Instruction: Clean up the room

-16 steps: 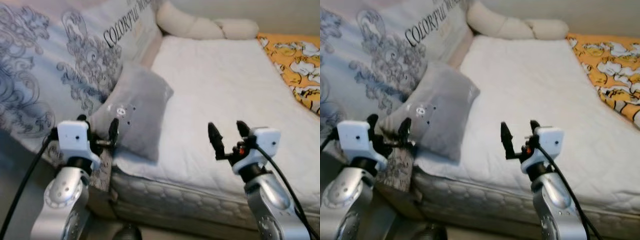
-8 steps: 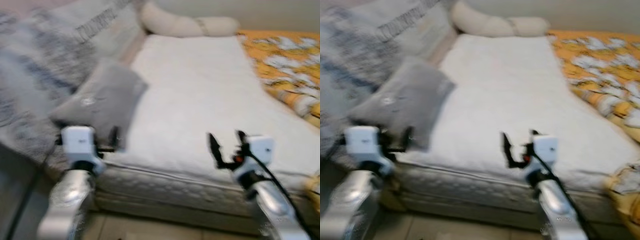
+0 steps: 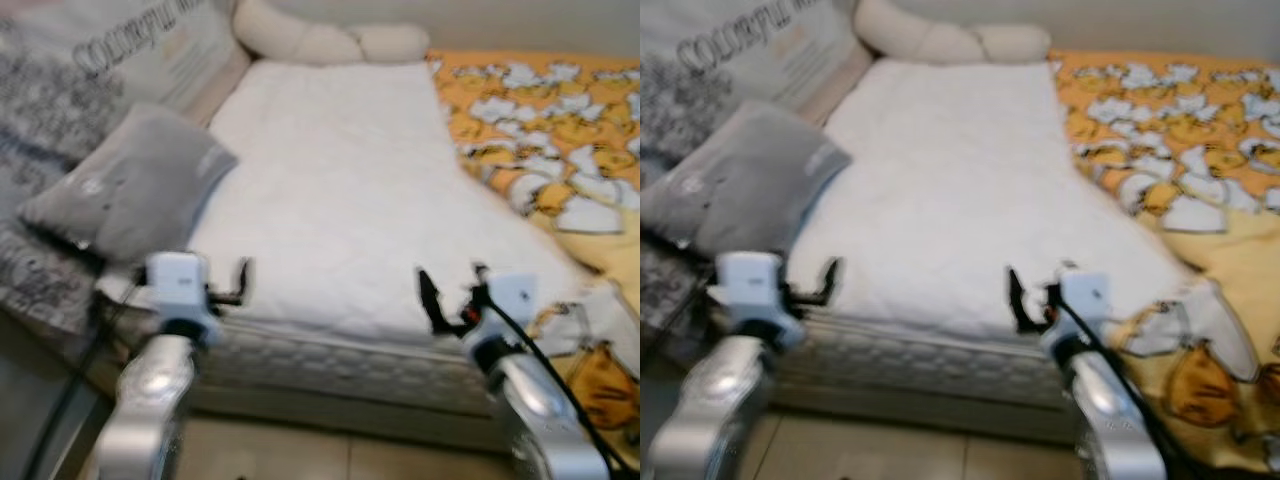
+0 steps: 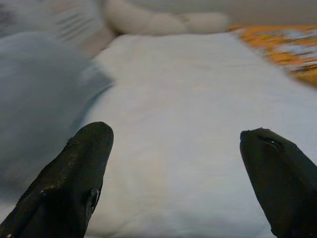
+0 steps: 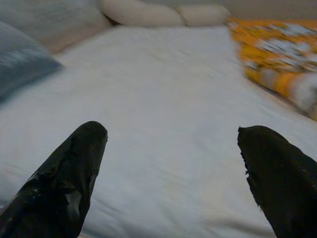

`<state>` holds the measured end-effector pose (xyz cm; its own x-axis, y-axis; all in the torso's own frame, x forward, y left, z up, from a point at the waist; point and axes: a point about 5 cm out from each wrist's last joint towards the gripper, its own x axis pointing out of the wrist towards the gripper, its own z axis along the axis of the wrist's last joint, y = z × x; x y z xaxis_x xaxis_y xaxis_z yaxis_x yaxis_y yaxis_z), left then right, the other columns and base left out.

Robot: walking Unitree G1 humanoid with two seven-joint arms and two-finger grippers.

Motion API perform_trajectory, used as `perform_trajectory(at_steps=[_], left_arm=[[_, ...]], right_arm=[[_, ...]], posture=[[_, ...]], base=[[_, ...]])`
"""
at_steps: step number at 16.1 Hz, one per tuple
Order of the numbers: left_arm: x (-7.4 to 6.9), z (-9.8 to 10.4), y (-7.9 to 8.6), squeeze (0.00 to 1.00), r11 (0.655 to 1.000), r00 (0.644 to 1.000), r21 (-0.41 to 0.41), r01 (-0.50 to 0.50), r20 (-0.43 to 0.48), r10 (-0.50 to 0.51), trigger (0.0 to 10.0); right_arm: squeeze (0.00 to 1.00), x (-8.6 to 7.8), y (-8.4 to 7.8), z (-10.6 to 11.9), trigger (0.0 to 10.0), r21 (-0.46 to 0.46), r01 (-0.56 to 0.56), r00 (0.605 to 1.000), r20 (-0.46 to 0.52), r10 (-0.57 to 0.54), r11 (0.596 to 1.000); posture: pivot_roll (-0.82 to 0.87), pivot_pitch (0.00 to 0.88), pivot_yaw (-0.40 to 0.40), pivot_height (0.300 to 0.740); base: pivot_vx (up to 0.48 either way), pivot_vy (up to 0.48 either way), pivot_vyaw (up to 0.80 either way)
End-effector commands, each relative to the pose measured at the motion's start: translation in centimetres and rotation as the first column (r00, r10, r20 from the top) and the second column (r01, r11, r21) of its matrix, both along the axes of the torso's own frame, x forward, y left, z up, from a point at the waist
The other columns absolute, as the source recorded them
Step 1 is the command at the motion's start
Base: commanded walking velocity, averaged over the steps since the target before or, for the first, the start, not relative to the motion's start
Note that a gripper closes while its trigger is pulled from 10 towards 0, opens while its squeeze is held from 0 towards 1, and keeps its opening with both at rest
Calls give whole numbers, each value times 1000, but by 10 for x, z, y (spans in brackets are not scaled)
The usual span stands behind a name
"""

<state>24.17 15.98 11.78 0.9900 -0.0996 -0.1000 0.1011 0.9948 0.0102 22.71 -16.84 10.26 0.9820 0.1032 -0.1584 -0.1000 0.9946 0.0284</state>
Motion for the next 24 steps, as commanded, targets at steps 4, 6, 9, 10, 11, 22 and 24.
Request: perform_trajectory(at_steps=[4,6,9,10,11,22,24], left_arm=[[5,0,11,1000,1000,1000,20,-24,2,24,10000],[9,2,8,1000,1000,1000,21,-17,8,17,10000],[15,0,12,1000,1000,1000,22,-23,5,23,10000],[15,0,15,1000,999,1000,25,-31,6,31,10000],[16,1,15,1000,999,999,25,-33,8,33,10000],[12,-7,10,1000,999,1000,35,-14,-7,15,10000],[11,-7,10,1000,999,1000,37,-17,-8,17,10000]], right_arm=[[1000,0,-6,4,10000,8,44,999,22,-44,999],[1000,7,-9,2,10000,13,41,999,20,-42,999],[1000,14,-18,1,10000,34,88,996,20,-89,996],[1000,14,-17,1,10000,26,75,997,19,-76,997],[1000,14,-16,0,10000,26,67,998,17,-68,997],[1000,15,-15,-2,10000,-1,9,1000,11,-9,1000],[1000,16,-17,-2,10000,-1,12,1000,8,-12,1000]], posture=[[-51,0,50,740],[-34,0,54,740],[-23,0,40,740],[-18,0,38,740],[-15,0,38,740],[-25,0,14,740],[-23,0,12,740]], base=[[0,-480,0],[0,-480,0],[0,-480,0],[0,-480,0],[0,-480,0],[0,-480,0],[0,-480,0]])
